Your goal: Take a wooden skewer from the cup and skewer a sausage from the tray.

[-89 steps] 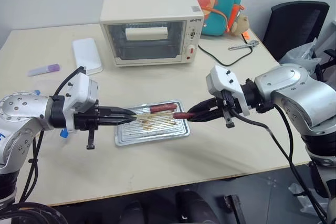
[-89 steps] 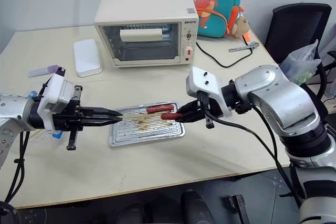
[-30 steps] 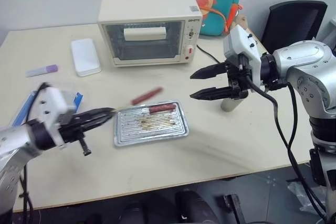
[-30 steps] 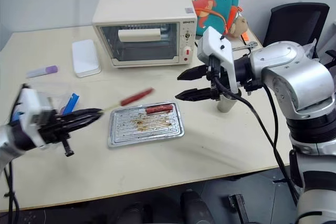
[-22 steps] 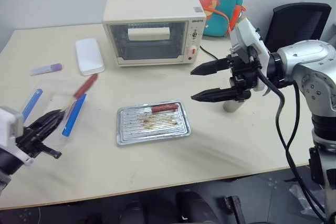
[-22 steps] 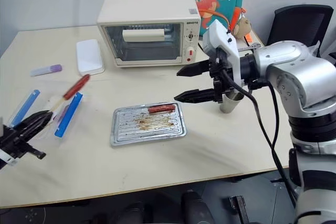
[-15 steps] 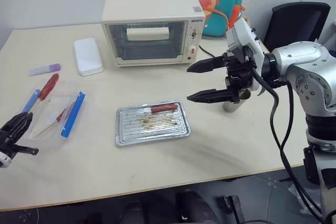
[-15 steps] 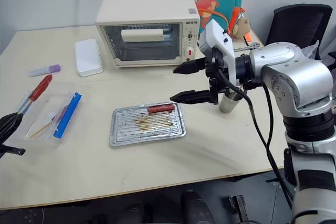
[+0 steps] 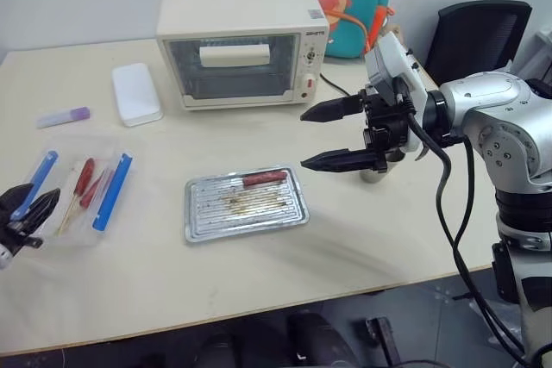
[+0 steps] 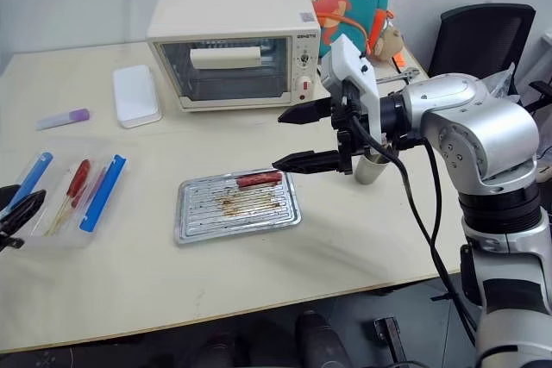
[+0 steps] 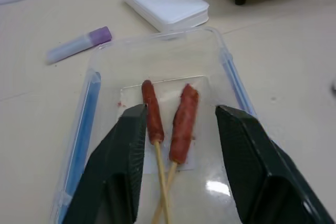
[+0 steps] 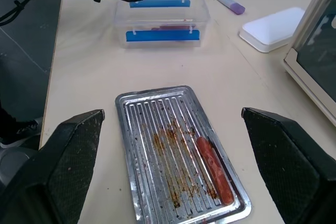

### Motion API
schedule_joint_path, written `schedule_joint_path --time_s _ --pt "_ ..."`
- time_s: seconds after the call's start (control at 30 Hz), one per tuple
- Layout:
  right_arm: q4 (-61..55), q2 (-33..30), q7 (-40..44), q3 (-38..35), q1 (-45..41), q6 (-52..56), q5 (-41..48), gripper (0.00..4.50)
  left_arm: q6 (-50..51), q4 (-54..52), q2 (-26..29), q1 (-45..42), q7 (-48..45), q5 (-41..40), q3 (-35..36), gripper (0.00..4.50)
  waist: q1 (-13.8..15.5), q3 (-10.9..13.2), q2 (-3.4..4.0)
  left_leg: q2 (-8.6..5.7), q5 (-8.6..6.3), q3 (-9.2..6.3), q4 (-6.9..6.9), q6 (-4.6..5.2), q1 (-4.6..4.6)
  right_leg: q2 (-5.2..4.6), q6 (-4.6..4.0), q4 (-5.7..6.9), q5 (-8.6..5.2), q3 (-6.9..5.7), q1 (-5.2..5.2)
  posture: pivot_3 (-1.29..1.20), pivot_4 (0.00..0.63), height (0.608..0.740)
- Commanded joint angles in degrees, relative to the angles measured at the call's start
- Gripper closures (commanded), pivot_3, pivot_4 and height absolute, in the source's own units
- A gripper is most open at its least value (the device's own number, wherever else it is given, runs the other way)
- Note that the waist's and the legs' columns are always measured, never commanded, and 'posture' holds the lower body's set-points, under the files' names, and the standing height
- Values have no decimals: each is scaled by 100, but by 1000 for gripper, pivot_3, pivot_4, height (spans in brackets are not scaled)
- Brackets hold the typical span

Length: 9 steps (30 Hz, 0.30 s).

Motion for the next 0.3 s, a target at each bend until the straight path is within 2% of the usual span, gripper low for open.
schedule_joint_path --time_s 0.03,0.13,0.3 --pt "-41 -38 69 -102 -39 -74 74 113 372 -300 93 518 -426 -727 1155 2413 -24 0 -1 2 0 -1 0 -1 -1 2 0 -1 0 -1 0 0 150 740" --pt "46 -31 130 -58 -34 -138 18 113 807 -27 296 1051 -858 -1267 2104 2413 -46 1 -2 2 -2 -1 -1 -3 1 4 -3 0 -2 -1 0 0 150 740" --pt "133 14 171 -7 3 -213 -50 113 623 277 558 1463 -1181 -1092 2366 2413 -41 5 -2 -5 -4 -1 -1 -5 4 4 -8 -1 -5 -2 0 0 150 740"
